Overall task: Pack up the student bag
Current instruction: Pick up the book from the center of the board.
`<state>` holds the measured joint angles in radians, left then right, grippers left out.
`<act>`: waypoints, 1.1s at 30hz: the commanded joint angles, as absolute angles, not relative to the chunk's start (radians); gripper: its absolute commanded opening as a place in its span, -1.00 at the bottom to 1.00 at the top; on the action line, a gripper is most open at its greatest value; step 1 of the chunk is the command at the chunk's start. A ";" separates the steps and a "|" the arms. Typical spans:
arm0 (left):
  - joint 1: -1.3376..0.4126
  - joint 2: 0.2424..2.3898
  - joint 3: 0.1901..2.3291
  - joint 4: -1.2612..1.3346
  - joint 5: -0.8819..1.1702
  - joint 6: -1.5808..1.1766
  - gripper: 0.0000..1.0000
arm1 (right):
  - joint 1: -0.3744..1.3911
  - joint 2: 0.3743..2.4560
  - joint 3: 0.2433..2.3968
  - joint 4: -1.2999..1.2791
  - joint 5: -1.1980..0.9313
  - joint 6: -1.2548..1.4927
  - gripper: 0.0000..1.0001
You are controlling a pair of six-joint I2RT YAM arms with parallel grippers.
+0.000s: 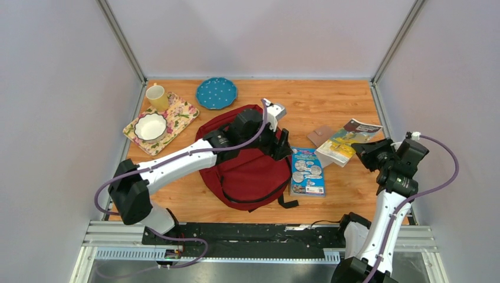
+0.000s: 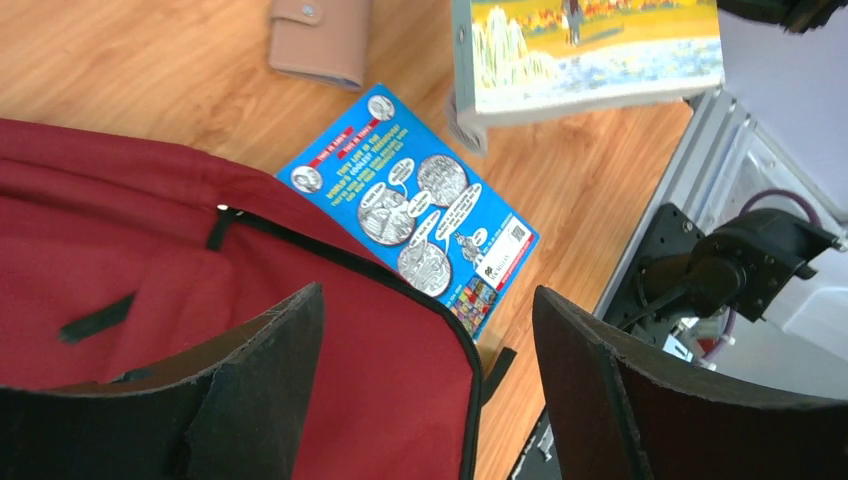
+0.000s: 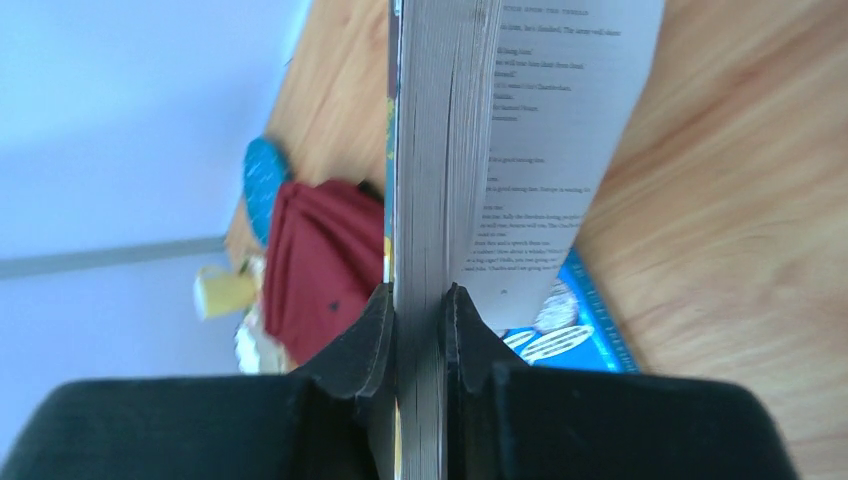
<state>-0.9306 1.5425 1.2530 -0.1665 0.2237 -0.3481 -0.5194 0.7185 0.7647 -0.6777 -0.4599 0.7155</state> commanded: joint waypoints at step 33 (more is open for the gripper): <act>-0.703 1.465 0.750 0.758 0.539 -1.029 0.89 | 0.078 0.733 0.597 0.114 -0.977 0.981 -1.00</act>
<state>-0.7006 1.4826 0.7979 0.6579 0.5247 -0.9962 0.0574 0.7517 0.5659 0.0525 -0.9577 0.9943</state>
